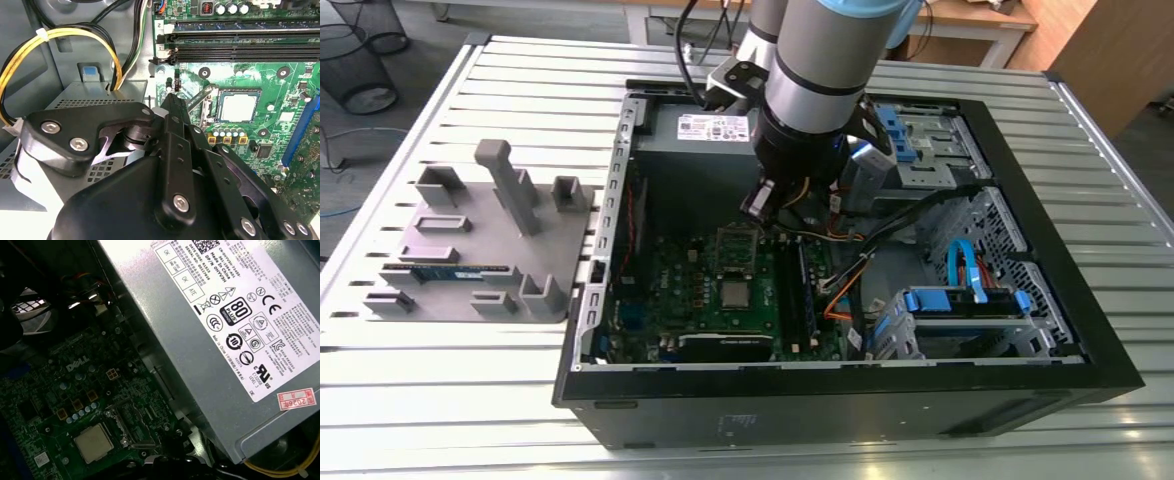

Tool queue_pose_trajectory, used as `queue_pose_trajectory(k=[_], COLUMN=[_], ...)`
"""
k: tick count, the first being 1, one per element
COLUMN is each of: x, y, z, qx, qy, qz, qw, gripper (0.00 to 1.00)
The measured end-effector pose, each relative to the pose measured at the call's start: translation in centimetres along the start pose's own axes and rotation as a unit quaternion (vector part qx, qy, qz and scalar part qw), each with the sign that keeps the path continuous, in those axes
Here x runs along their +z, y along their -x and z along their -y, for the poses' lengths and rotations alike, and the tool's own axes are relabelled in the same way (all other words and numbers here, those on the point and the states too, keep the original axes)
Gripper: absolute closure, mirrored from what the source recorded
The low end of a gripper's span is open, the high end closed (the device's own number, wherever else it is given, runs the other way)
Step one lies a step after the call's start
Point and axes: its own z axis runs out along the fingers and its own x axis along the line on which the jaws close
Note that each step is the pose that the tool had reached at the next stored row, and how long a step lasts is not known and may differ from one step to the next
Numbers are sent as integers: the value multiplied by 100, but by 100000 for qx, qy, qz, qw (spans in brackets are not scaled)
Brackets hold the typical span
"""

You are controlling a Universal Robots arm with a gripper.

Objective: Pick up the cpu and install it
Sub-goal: 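Close the cpu cover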

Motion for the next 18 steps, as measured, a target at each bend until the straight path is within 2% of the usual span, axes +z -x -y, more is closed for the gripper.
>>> queue_pose_trajectory(k=[18], x=[-20], y=[-34], z=[16], qx=[-1867], qy=[44], qz=[-229], qw=[99982], gripper=[89])
